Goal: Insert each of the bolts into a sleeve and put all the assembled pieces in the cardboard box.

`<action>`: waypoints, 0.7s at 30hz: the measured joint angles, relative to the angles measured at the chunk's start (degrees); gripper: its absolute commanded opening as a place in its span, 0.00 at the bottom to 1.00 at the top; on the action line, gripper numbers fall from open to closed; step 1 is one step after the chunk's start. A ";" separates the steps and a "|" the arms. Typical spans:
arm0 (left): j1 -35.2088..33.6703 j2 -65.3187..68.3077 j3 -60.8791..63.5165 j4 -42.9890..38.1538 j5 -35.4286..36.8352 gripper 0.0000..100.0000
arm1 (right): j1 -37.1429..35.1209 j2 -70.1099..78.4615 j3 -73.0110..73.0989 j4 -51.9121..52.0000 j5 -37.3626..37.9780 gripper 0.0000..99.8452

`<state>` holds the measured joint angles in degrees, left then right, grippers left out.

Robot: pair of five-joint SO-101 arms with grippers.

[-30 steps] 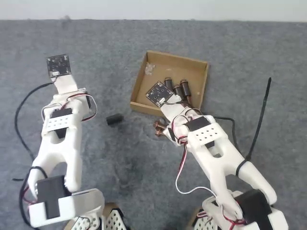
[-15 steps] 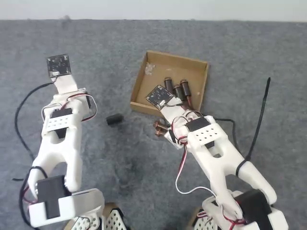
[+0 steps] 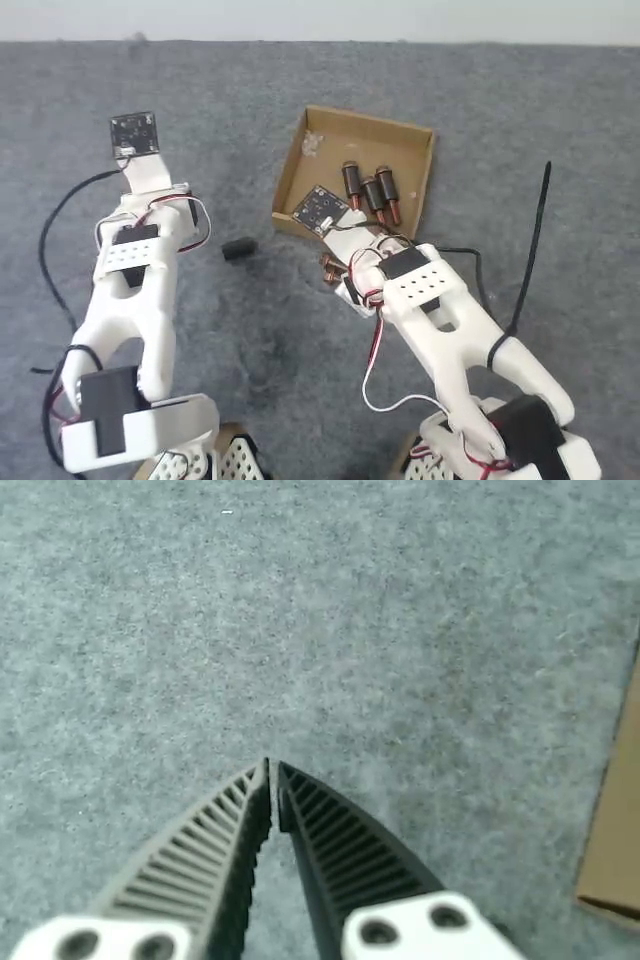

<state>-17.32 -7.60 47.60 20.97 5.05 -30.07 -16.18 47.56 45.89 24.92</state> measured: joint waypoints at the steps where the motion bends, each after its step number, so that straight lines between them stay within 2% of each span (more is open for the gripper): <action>1: 0.00 0.00 0.00 0.00 -0.18 0.02 | 0.35 0.00 0.00 0.00 0.70 0.07; 12: 0.00 0.00 0.00 0.00 -0.26 0.02 | 6.51 0.18 0.35 -7.74 8.35 0.07; 21: 0.00 0.00 0.00 0.00 -0.26 0.02 | 6.68 7.21 0.35 -10.90 10.81 0.07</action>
<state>-17.32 -7.60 47.60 20.97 4.79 -23.38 -8.97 47.91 34.99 35.74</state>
